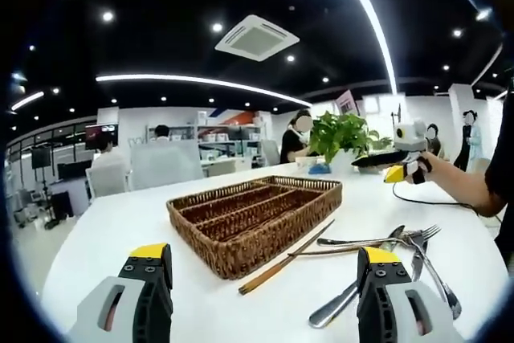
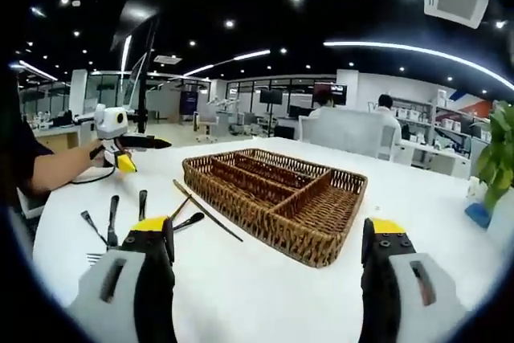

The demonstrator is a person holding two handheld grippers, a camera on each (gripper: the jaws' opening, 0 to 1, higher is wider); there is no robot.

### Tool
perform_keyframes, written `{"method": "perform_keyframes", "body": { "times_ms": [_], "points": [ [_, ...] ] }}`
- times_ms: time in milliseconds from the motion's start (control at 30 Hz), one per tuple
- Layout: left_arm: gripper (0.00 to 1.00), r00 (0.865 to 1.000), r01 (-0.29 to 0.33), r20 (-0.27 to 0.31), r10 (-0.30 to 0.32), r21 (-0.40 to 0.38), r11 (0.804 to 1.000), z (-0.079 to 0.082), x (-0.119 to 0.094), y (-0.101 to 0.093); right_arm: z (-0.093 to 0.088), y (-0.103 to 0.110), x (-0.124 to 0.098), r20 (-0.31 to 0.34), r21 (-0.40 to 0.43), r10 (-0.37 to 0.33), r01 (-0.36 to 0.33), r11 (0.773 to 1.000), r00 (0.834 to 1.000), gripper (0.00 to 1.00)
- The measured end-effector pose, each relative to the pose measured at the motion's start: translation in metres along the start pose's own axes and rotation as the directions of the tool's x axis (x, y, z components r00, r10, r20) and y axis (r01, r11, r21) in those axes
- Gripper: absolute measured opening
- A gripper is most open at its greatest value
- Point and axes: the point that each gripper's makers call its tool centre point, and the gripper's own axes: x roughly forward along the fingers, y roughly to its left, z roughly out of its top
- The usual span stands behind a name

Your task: Arrange the knives, forks, and spoons in their matching storage slots by inserting each utensil handle-first until every utensil is classified and aligned in the correct compartment

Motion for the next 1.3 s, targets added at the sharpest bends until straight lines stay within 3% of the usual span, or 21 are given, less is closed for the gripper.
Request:
{"method": "perform_keyframes", "body": {
  "times_ms": [300, 867, 1300],
  "points": [
    [1.0, 1.0, 0.013, 0.013, -0.013, 0.021, 1.0, 0.002, -0.001, -0.004, -0.003, 0.002, -0.002, 0.034, -0.034, 0.013, -0.012, 0.999, 0.999, 1.0],
    [1.0, 1.0, 0.016, 0.026, -0.017, 0.051, 0.999, 0.006, -0.001, -0.007, 0.003, -0.008, -0.008, 0.068, -0.009, -0.002, 0.002, 1.0, 0.998, 1.0],
    [1.0, 0.999, 0.033, 0.019, -0.034, 0.042, 0.999, 0.015, -0.002, -0.015, -0.002, -0.007, -0.007, 0.058, -0.013, 0.004, -0.003, 1.0, 0.998, 1.0]
  ]
}}
